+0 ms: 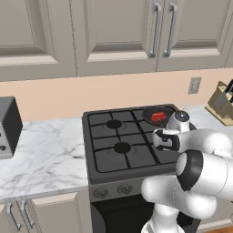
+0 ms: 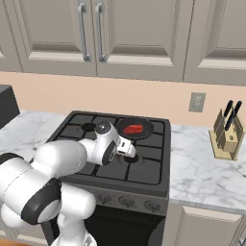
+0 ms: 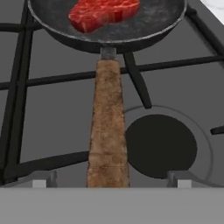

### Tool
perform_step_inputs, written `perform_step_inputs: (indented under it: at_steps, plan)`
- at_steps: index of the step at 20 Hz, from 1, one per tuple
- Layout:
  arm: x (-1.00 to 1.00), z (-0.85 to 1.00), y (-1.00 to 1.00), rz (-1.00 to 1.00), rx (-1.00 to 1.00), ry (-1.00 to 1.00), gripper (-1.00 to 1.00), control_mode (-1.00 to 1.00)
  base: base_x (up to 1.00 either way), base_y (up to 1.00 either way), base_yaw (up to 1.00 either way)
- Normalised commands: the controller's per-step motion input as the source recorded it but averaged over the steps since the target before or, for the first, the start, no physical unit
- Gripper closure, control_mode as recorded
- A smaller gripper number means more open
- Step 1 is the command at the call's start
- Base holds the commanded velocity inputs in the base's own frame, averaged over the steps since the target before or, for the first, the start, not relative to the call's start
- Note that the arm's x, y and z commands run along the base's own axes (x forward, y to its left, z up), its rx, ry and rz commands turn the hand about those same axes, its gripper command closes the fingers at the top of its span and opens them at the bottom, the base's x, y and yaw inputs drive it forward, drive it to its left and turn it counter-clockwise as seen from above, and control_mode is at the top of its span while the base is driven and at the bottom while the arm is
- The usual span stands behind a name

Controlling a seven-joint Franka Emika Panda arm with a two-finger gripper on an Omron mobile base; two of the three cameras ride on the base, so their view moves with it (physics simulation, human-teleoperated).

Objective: Pick up the pan with the steak in it and place it on the dining table. Then place the steak on the plate.

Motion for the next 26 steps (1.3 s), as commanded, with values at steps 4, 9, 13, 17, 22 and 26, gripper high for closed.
perform_step_inputs:
  at_steps: [4,9,13,17,22,26]
  plan:
    - [0.20,-0.36,-0.06,0.00,0.00,0.00,-1.00,-1.00,0.00,0.00,0.00]
    - [0.20,-0.29,-0.02,0.00,0.00,0.00,-1.00,-1.00,0.00,0.00,0.00]
    - [0.15,-0.17,0.00,0.00,-0.01,0.00,1.00,-1.00,0.00,0.00,0.00]
    - [0.00,0.00,0.00,0.00,0.00,0.00,1.00,-1.00,0.00,0.00,0.00]
    - [0.00,0.01,0.00,-0.03,0.00,0.00,1.00,-1.00,0.00,0.00,0.00]
    - [-0.02,0.27,0.00,-0.05,0.03,0.00,1.00,-1.00,0.00,0.00,0.00]
